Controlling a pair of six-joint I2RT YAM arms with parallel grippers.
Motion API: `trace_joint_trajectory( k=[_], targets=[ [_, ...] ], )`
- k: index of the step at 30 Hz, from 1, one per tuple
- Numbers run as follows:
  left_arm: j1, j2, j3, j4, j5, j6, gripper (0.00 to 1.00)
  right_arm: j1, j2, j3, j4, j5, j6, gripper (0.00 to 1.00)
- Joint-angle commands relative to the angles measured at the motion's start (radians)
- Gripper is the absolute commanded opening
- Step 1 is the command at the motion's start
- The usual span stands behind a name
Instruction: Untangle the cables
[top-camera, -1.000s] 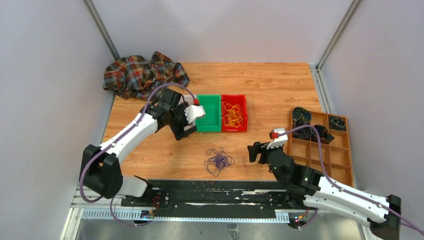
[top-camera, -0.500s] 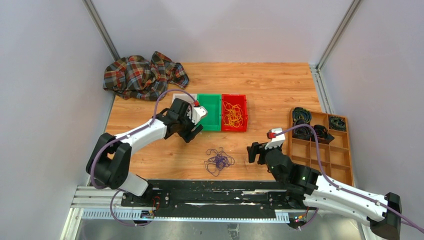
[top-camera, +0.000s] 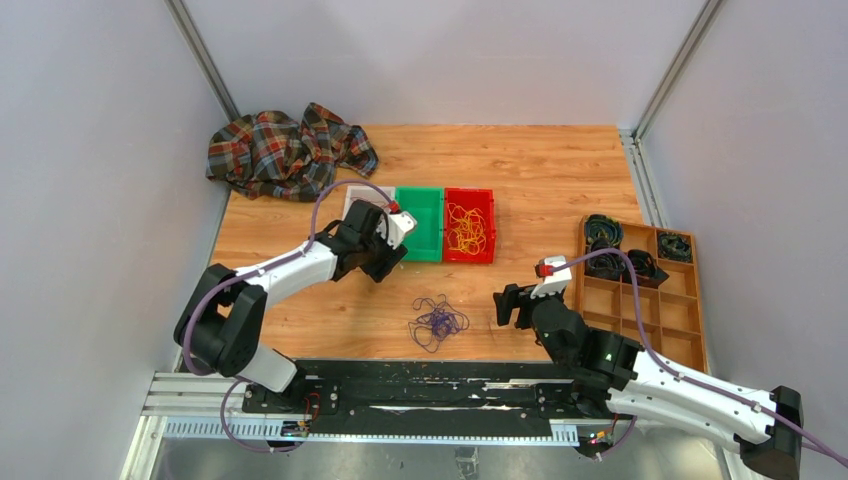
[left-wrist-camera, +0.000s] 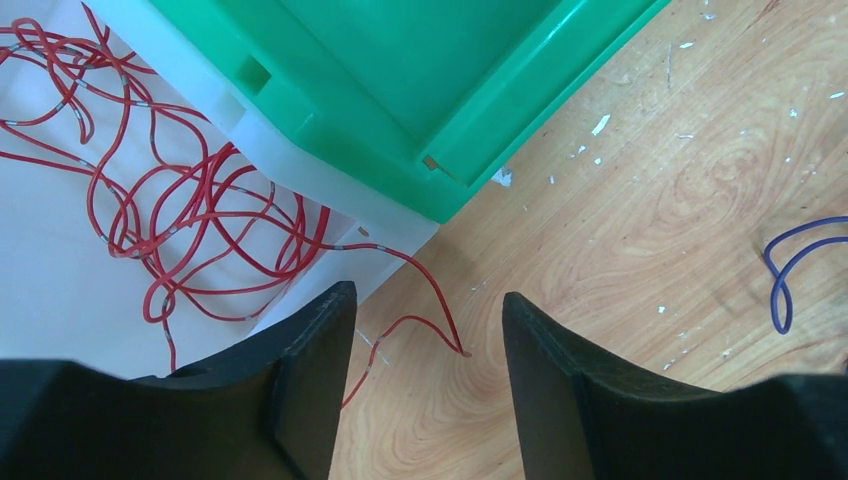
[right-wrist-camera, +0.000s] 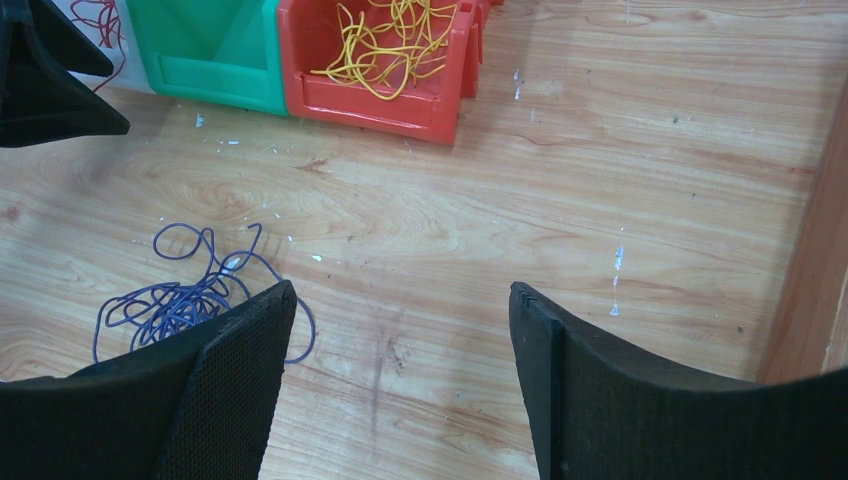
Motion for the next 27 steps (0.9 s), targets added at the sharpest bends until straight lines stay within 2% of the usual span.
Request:
trace_joint_trajectory(
  k=[1, 11, 18, 27],
  targets=[
    [-0.014, 0.015, 0.0, -0.008, 0.003, -0.033, 0.57, 0.016, -0.003, 0.023, 0.013, 0.007, 0.017, 0.78],
    [-0.02, 0.043, 0.023, -0.023, -0.047, -0.044, 0.43, 0.016, -0.009, 0.02, 0.013, 0.005, 0.022, 0.78],
    [-0.02, 0.01, 0.043, -0.028, -0.081, -0.029, 0.25, 0.016, -0.01, 0.021, 0.015, 0.004, 0.023, 0.78],
    [-0.02, -0.048, 0.109, -0.089, -0.091, 0.007, 0.2, 0.016, -0.012, 0.021, 0.018, 0.002, 0.026, 0.78]
  ],
)
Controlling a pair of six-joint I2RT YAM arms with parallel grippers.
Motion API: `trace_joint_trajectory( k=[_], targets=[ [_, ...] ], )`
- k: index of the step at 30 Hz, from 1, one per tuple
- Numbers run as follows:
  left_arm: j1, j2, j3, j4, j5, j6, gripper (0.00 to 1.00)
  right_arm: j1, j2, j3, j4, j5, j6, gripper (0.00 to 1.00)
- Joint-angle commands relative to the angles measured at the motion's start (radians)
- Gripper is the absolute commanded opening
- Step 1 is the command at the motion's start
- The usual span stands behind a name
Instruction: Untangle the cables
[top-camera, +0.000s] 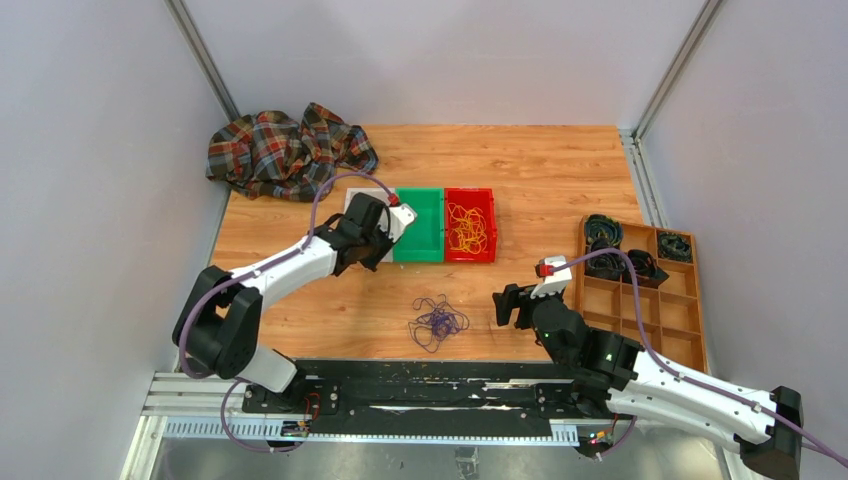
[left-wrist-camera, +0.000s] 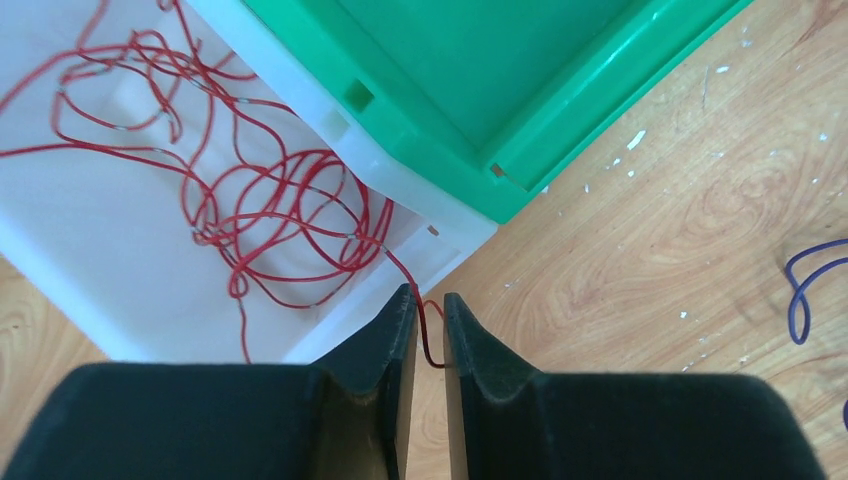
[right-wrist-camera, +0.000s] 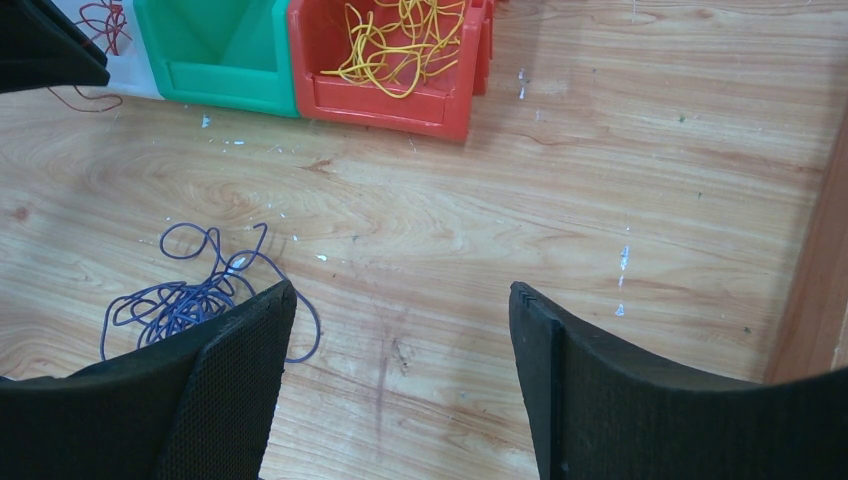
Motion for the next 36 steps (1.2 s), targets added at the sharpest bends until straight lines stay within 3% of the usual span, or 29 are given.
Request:
trace_joint_trajectory(
  k=[1, 11, 19, 36],
  targets=[
    [-0.008, -0.048, 0.069, -0.041, -0.009, 0.022, 0.19, 0.016, -0.01, 0.02, 0.016, 0.008, 0.019, 0.78],
    [0.005, -0.022, 0.179, -0.024, -0.048, 0.062, 0.13, 0.016, -0.024, 0.009, 0.015, 0.006, 0.023, 0.77],
    [0.109, 0.099, 0.26, 0.11, -0.035, 0.08, 0.04, 0.016, -0.029, 0.004, 0.012, 0.016, 0.018, 0.77],
    [0.135, 0.259, 0.139, 0.381, -0.082, 0.133, 0.01, 0.016, -0.031, -0.014, 0.012, 0.029, 0.017, 0.77]
  ],
)
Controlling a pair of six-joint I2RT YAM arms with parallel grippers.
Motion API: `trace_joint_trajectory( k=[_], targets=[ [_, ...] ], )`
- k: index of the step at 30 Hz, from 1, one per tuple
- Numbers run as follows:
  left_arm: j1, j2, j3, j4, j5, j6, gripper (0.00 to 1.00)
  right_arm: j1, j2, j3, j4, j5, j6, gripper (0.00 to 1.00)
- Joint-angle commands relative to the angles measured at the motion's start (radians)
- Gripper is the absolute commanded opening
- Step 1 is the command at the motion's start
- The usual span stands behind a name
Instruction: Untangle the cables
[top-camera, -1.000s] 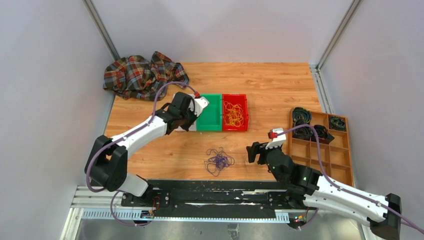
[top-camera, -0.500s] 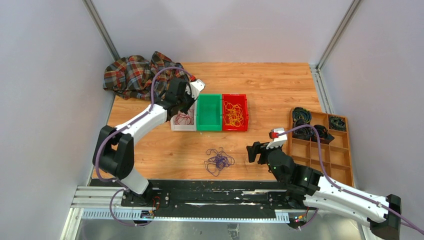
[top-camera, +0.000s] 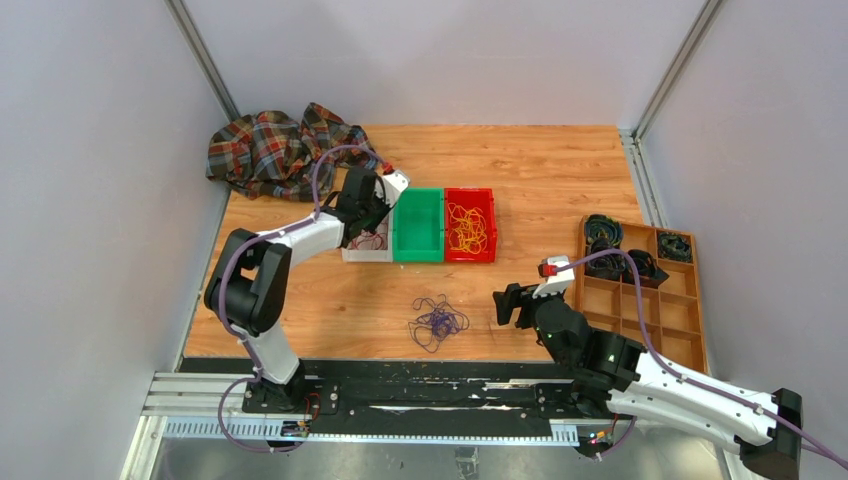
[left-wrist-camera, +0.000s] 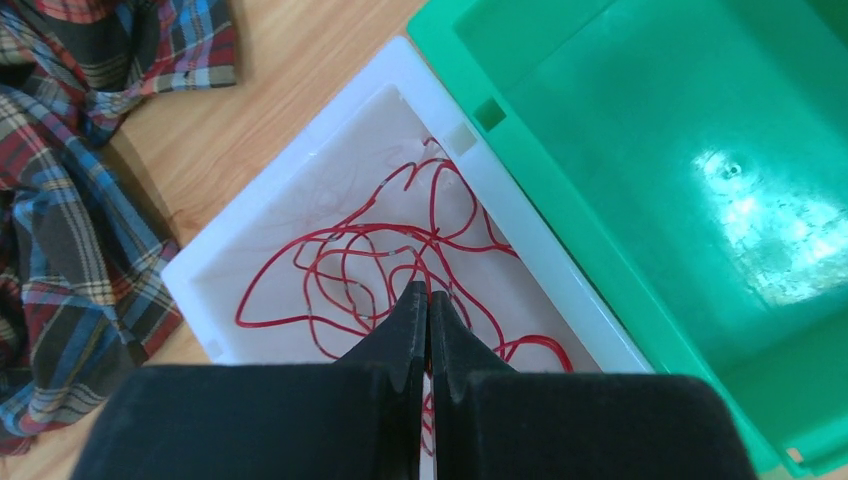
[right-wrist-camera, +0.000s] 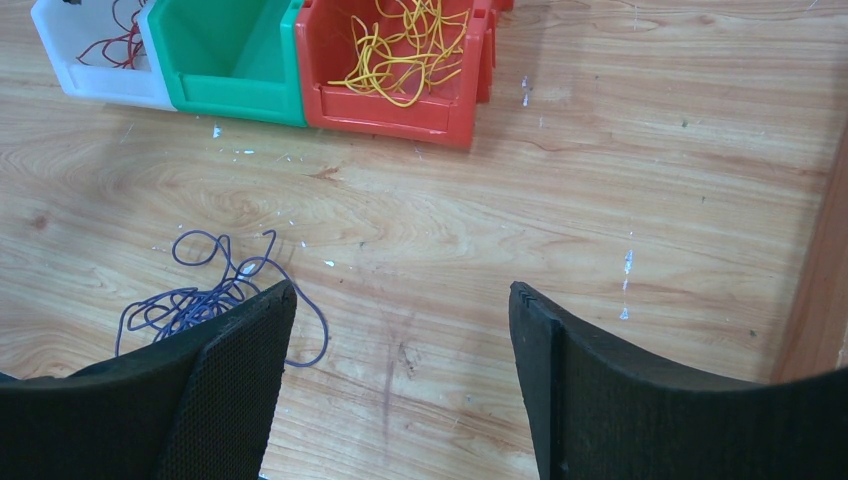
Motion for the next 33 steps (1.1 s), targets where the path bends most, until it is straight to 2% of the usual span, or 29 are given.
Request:
trace_joint_trajectory(
  k=[1, 7, 9, 12, 14, 26, 33],
  targets=[
    [-0.002, 0.03, -0.019, 0.096, -0.037, 0.032, 0.01, 0.016, -0.009, -0.014, 0.01, 0.028, 0.013, 0.78],
    [-0.001, 0.045, 0.0, 0.068, -0.003, 0.039, 0.02, 0.016, -0.007, -0.015, 0.013, 0.027, 0.014, 0.78],
    [-0.001, 0.047, 0.018, 0.031, 0.004, 0.047, 0.13, 0.016, -0.009, -0.012, 0.013, 0.028, 0.012, 0.78],
    [-0.002, 0.043, 0.044, -0.015, 0.005, 0.052, 0.42, 0.016, -0.011, -0.005, 0.013, 0.027, 0.001, 0.78],
    [-0.001, 0.024, 0.05, -0.036, 0.024, 0.063, 0.5, 0.016, -0.015, 0.002, 0.013, 0.026, -0.007, 0.78],
    [-0.001, -0.046, 0.189, -0.205, 0.035, 0.069, 0.59, 0.016, -0.05, 0.025, -0.023, 0.02, -0.012, 0.78],
    [-0.001, -0.051, 0.273, -0.299, 0.056, 0.094, 0.69, 0.016, -0.083, 0.026, -0.041, 0.021, -0.011, 0.77]
  ],
)
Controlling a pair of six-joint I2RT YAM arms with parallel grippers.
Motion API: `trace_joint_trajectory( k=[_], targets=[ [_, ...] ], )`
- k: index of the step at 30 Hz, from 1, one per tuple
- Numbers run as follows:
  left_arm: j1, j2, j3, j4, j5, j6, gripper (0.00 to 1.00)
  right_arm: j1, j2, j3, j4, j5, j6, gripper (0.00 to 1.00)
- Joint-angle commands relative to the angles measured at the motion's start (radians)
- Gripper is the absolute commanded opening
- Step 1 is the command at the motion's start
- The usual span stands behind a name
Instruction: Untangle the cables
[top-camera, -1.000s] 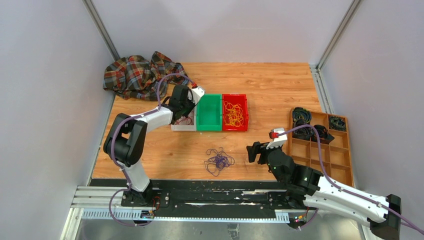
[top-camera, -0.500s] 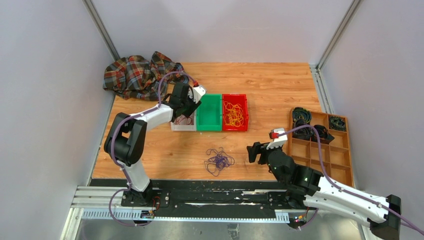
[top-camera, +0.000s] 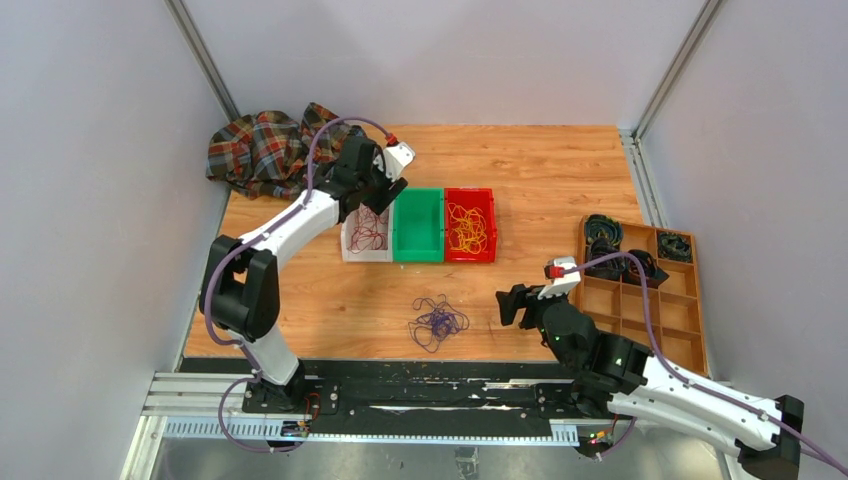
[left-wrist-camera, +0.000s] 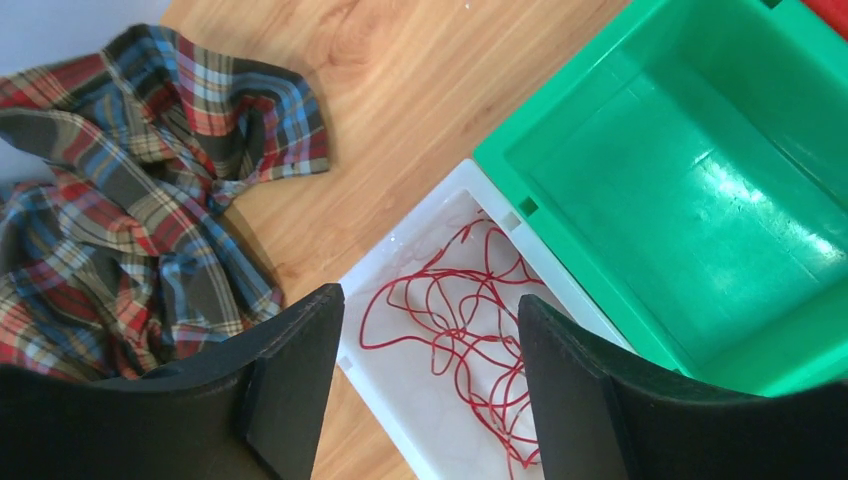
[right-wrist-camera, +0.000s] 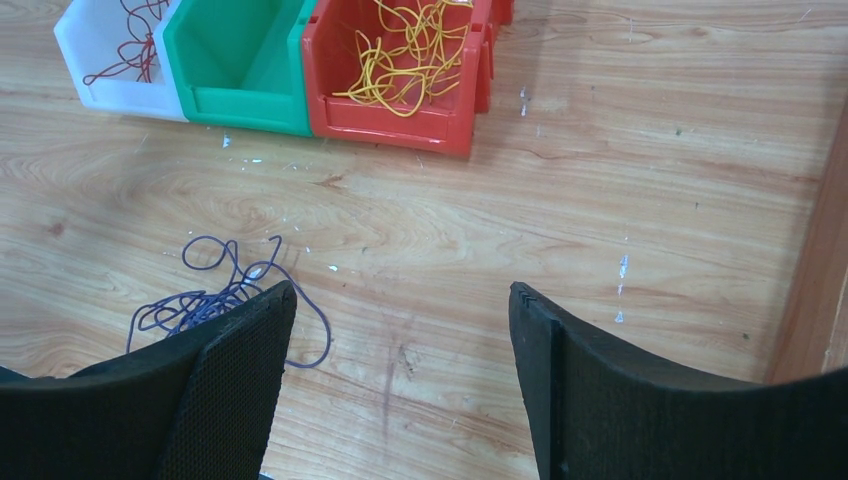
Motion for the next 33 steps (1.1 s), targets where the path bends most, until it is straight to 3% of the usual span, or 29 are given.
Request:
trace_joint_trajectory(
  k=[1, 6, 10, 12, 19, 26, 33],
  targets=[
    [-0.001, -0.022, 0.052, -0.078, 0.017, 0.028, 0.7, 0.016, -0.027, 0.03, -0.02, 0.02, 0.002, 0.77],
    [-0.002, -0.035, 0.1, -0.139, 0.027, 0.043, 0.72, 0.016, -0.037, 0.037, -0.036, 0.017, -0.001, 0.77],
    [-0.006, -0.111, 0.147, -0.322, 0.213, 0.033, 0.79, 0.016, -0.042, 0.039, -0.041, 0.017, -0.007, 0.78],
    [-0.031, -0.175, 0.111, -0.395, 0.312, 0.041, 0.8, 0.016, -0.039, 0.037, -0.04, 0.013, -0.006, 0.78],
    [-0.23, -0.352, -0.143, -0.495, 0.465, 0.08, 0.79, 0.016, -0.029, 0.019, -0.037, 0.009, 0.013, 0.78],
    [-0.411, -0.314, -0.27, -0.478, 0.46, 0.081, 0.74, 0.016, -0.014, 0.029, -0.045, 0.02, 0.016, 0.78],
    [-0.487, -0.221, -0.291, -0.383, 0.393, 0.077, 0.67, 0.016, 0.004, 0.033, -0.047, 0.025, 0.026, 0.77]
  ],
)
